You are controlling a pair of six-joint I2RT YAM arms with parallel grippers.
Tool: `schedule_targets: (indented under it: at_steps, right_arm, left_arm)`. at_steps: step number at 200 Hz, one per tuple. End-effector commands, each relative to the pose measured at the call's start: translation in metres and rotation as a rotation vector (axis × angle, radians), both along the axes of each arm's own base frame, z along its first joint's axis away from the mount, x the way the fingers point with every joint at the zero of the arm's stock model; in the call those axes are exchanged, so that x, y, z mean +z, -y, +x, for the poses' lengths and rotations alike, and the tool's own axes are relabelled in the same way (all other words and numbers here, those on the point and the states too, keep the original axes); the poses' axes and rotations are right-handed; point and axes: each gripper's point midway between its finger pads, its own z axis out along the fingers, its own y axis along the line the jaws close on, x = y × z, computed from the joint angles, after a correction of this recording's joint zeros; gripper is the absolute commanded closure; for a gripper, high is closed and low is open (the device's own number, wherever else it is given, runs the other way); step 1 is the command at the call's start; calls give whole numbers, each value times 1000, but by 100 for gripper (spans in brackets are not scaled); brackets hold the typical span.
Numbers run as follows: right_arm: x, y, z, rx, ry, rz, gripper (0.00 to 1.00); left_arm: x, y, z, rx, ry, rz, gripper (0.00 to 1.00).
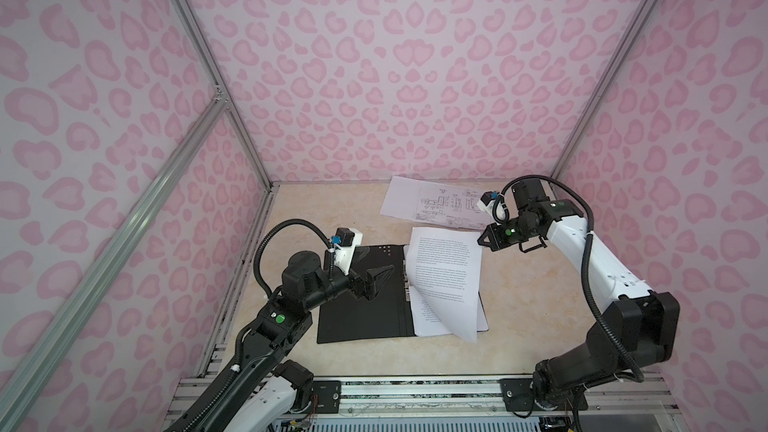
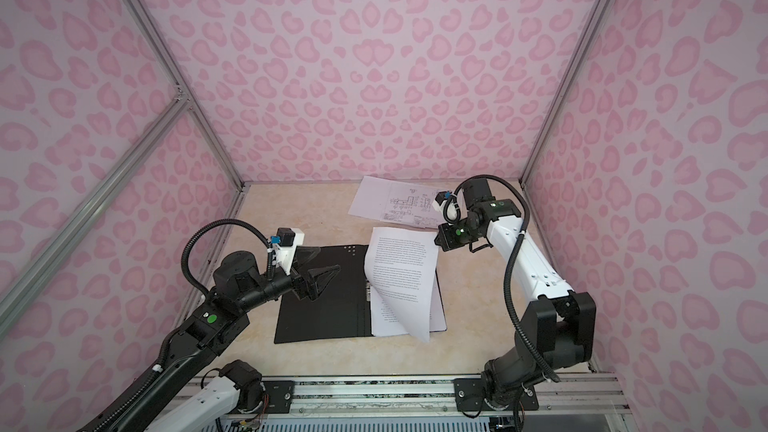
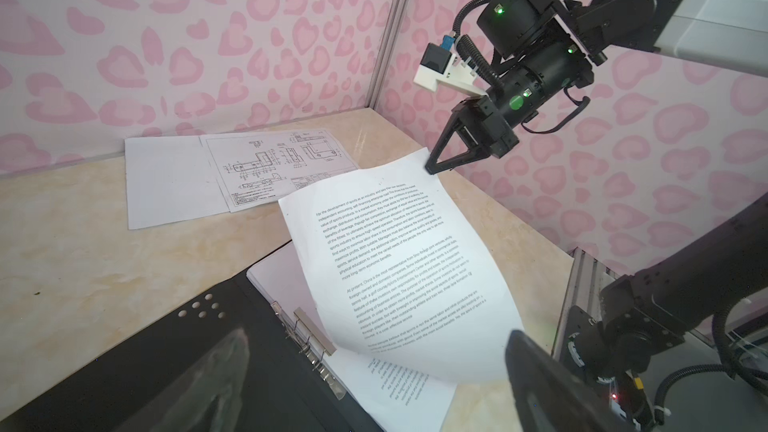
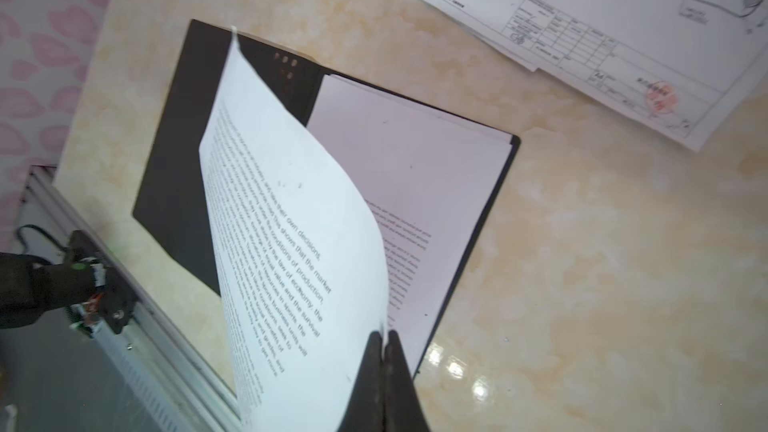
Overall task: Put the files into the folder
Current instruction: 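Lift the text sheet and carry it over the folder with the right gripper, then lower the sheet onto the clipped papers and release with the right gripper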
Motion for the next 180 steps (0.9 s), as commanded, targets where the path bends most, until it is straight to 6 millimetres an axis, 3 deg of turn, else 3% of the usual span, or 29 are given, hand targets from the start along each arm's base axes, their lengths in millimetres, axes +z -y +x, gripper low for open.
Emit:
schedule_targets:
  at_steps: [1, 123, 180]
  right_arm:
    - [-19, 30, 21, -38, 31, -193, 100]
    - [-46, 14, 51, -42, 25, -161, 100]
    - [-62, -7, 60, -50, -25, -79, 100]
  left_arm:
    - [6, 2, -1, -13, 30, -7, 3]
    - [4, 0, 1, 0, 29, 5, 3]
    - [-1, 5, 2, -18, -6, 8, 3]
